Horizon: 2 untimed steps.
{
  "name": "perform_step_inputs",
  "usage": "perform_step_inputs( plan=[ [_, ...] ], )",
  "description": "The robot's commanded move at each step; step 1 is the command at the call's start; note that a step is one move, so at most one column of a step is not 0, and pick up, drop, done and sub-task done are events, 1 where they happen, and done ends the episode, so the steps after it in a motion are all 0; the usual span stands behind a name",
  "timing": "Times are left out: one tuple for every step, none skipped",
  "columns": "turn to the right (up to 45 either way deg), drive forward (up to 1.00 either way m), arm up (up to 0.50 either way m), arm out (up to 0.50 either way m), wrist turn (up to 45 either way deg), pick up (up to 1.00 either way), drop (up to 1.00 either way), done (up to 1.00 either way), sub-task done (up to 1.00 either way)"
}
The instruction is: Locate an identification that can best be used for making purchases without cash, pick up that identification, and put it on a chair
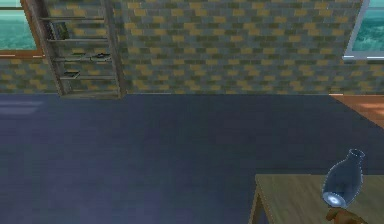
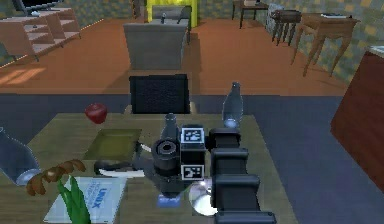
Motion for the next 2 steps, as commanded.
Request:
perform_step_inputs(
  plan=[
    [0.0, 0.00, 0.00, 0.00, 39.0, 0.00, 0.00, 0.00, 0.00],
    [0.0, 0.00, -0.30, 0.00, 0.0, 0.00, 0.00, 0.00, 0.00]
  ],
)
